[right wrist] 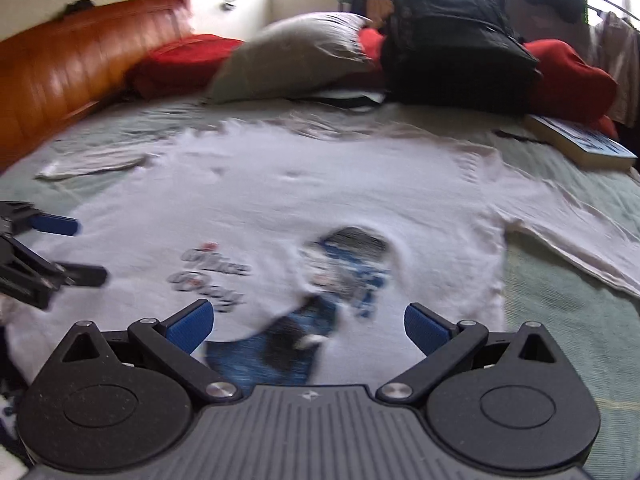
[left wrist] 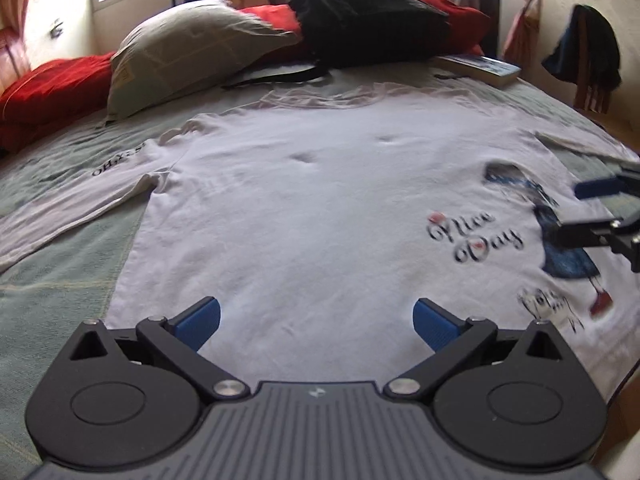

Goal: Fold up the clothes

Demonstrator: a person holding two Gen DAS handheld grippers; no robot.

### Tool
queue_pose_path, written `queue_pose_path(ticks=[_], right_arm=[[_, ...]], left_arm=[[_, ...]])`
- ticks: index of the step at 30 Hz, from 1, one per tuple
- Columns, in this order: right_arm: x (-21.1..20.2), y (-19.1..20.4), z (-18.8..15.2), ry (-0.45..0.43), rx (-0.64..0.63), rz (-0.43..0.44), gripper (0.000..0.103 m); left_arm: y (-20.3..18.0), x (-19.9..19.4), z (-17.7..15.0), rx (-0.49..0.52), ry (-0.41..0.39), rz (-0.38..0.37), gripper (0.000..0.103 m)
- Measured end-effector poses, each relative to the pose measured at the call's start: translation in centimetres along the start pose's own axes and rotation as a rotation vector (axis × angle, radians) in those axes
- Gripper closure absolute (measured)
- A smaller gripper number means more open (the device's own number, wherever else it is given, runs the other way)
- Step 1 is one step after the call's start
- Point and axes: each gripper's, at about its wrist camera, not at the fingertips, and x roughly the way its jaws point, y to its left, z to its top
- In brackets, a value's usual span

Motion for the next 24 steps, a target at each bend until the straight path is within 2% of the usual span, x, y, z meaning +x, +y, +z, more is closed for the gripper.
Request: queue_pose_path(ticks=[5,7,12,17,24], right_arm=[[1.5,2.3,-1.9,0.075,-0.09,-0.052,0.0],[1.1,2.2,-2.8,0.043,-0.095,-0.058,0.0],[0.9,1.7,-3.1,0.049,-0.057,-0.059,0.0],[0.7,2.3,-3.2,0.052,-0.037,-0.104,0.0],[0.4,3.2,-3.5,0.058,0.008,-0.177,0.0]], left_arm=[[-0.4,-0.8,-2.1,-0.016,0.019,0.015,0.001],[-0.4,-1.5,-2.8,-0.032,0.016,0.019,0.001],[-1.0,-3.2,-4.1,-0.037,0.01,0.044,0.001],[-1.1,-4.6,-6.1,-0.072,-0.007,0.021,0.001],[-1.3,-6.2,-7.1,-0.089,-0.031,0.003,0.001]])
